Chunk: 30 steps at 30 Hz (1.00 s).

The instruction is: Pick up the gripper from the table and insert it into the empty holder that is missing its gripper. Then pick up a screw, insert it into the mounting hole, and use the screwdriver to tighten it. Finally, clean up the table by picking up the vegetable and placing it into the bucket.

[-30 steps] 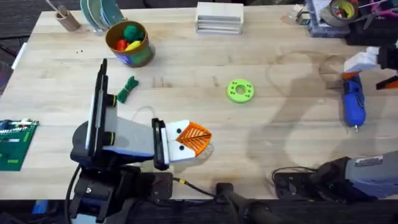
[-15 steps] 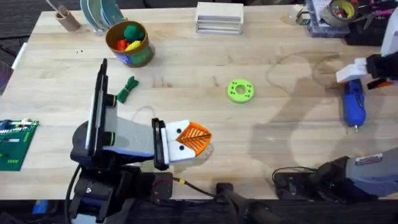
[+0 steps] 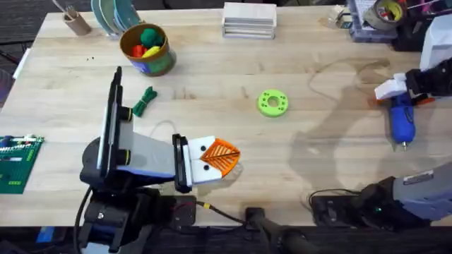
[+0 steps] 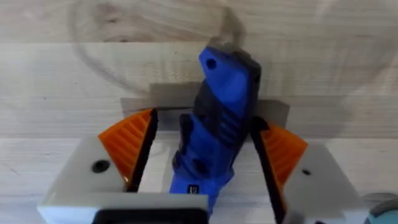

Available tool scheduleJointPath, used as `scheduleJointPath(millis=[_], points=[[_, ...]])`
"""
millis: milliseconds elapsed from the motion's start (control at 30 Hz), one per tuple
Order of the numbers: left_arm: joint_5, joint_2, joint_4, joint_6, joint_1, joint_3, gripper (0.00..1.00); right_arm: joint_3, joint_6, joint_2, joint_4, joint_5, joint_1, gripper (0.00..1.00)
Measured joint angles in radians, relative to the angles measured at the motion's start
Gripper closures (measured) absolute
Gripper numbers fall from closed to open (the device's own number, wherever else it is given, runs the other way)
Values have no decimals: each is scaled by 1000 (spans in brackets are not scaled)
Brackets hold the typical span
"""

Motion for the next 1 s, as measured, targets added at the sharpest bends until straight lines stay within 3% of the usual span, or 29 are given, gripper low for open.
scheduleJointPath(millis=[267, 400, 833, 1000], points=[[0, 0, 0, 0, 0, 0, 996, 0, -3, 0, 13, 5, -2, 146], [0, 0, 0, 0, 0, 0, 996, 0, -3, 2, 23, 12, -3, 252], [0, 0, 0, 0, 0, 0, 996, 0, -4, 2, 38, 18, -5, 377], [0, 0, 0, 0, 0, 0, 996, 0, -6, 3, 41, 11, -6, 547]])
